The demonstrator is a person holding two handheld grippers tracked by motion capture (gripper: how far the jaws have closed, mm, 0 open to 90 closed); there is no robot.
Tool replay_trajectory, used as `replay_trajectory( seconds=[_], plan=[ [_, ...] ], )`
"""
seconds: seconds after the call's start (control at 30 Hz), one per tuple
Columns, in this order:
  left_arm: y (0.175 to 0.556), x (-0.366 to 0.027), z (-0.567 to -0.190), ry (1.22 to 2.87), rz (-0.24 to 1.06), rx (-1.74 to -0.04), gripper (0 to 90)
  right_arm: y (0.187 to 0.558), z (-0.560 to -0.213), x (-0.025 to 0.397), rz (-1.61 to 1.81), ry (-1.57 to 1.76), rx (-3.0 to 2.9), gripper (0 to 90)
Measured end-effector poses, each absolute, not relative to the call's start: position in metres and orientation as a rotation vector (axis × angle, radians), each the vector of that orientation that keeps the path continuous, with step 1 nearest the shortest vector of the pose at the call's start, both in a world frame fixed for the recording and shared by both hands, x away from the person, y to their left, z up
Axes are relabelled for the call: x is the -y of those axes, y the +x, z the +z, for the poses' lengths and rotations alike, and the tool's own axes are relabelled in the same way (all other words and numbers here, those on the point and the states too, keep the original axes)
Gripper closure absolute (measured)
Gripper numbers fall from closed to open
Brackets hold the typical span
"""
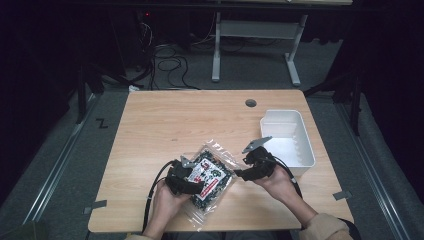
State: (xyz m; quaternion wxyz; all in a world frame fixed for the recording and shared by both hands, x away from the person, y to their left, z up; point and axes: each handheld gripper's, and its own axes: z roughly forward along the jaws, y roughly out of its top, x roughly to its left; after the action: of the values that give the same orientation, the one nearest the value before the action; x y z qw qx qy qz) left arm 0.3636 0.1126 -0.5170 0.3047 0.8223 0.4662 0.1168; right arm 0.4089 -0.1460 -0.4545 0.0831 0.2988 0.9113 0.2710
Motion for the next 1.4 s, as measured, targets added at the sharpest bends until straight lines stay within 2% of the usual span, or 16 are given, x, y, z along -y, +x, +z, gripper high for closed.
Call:
replay_trajectory(
  seconds=[0.4,0.77,0.93,0.97,1.17,1.33,1.4],
  plan=[
    [0.363,-0.109,-0.516,2.200,0.338,-1.233,21.9,0.453,-0.476,0.116,0.641,1.096,-2.763,47.0],
    [0.365,-0.109,-0.515,2.213,0.341,-1.237,19.8,0.470,-0.490,0.110,0.543,1.204,-2.791,46.4],
    [0.365,-0.109,-0.515,2.218,0.339,-1.236,19.5,0.474,-0.496,0.107,0.486,1.221,-2.821,43.8],
    [0.365,-0.109,-0.515,2.219,0.341,-1.234,19.5,0.478,-0.500,0.106,0.428,1.236,-2.839,40.1],
    [0.365,-0.108,-0.515,2.218,0.349,-1.233,19.4,0.480,-0.502,0.104,0.406,1.223,-2.863,39.3],
    [0.365,-0.108,-0.515,2.219,0.350,-1.233,19.4,0.479,-0.501,0.104,0.418,1.192,-2.886,47.1],
    [0.364,-0.107,-0.515,2.220,0.353,-1.232,19.4,0.477,-0.501,0.102,0.431,1.198,-2.907,58.5]
  ],
)
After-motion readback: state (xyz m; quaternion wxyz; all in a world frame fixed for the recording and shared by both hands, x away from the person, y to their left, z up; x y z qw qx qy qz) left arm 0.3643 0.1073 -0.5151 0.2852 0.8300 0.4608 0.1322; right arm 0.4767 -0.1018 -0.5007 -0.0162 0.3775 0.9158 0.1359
